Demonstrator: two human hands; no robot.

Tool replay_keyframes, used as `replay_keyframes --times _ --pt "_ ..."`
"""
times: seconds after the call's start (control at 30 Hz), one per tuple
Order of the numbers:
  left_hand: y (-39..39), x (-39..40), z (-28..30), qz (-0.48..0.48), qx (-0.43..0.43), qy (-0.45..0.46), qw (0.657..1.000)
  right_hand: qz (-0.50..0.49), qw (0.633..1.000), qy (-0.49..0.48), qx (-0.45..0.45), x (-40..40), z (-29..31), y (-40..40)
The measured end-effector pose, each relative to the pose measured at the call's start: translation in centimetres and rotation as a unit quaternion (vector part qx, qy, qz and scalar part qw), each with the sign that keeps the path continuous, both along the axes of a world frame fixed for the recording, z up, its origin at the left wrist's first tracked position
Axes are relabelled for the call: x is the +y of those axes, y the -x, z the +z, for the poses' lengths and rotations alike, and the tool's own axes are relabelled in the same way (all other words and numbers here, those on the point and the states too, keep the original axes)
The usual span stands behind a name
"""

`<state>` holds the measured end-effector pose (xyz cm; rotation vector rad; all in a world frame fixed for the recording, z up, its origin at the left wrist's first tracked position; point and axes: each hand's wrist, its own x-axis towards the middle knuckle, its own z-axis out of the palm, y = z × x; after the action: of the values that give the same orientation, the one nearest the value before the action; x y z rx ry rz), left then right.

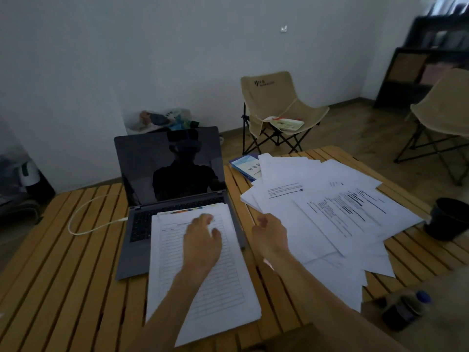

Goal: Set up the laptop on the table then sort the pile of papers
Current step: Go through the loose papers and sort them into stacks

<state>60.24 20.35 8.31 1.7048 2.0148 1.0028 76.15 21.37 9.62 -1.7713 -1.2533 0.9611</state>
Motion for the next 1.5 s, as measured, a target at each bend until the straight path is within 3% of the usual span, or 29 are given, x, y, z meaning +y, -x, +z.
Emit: replay_keyframes --times 0.13,0.23,0.33,0.53,0.63,0.9,1.03,1.17,1.23,1.3,1.37,1.4,1.5 --pt "-10.2 3.7 -0.4 -0.151 0.042 0.005 0.988 -0.085 0.994 0.003 -0.065 -0.8 0.3 -8.3" --pt "-16.4 7.3 -0.4 -0.229 0.106 0.051 0.966 -0.098 0.979 0.034 -0.176 -1.1 -1.0 -14.2" --pt "-20.5 11.1 -0.7 -0.254 0.136 0.103 0.952 -0.053 0.959 0.075 -0.27 -1.7 -2.5 -17.2" --pt "-24.1 17.0 -1.7 -0.233 0.213 0.164 0.934 -0.023 0.941 0.041 -0.336 -1.9 -4.9 -18.1" --pt "-24.0 17.8 -1.8 -0.25 0.148 0.187 0.938 -0.026 0.951 0.026 -0.308 -2.2 -4.8 -18.6" --pt "-23.1 15.9 -1.7 -0.257 0.114 0.139 0.95 -0.021 0.972 0.001 -0.236 -3.6 -3.7 -19.1" --pt "-22.9 14.6 -2.4 -0.232 0.113 0.072 0.963 -0.022 0.974 -0.004 -0.224 -3.7 -3.8 -19.1" --pt "-23.4 13.6 -2.3 -0.184 -0.055 0.041 0.98 -0.011 0.973 -0.013 -0.229 -3.8 -4.3 -19.4" --pt "-23.3 12.5 -1.5 -0.144 -0.136 0.031 0.98 -0.037 0.983 -0.003 -0.178 -3.8 -4.3 -19.8" --pt "-22.4 10.3 -0.8 -0.082 -0.253 0.019 0.964 -0.121 0.989 -0.011 -0.081 -3.9 -3.8 -20.5" --pt "-20.5 6.8 -0.6 -0.021 -0.387 0.058 0.92 -0.201 0.979 -0.027 0.004 -3.7 -2.9 -21.7" --pt "-19.5 4.9 -0.9 -0.017 -0.407 0.096 0.908 -0.22 0.974 -0.018 0.05 -3.6 -2.5 -22.2" --pt "-16.7 -0.3 -2.2 -0.089 -0.349 0.193 0.913 -0.212 0.97 0.033 0.118 -3.5 -2.0 -23.0"
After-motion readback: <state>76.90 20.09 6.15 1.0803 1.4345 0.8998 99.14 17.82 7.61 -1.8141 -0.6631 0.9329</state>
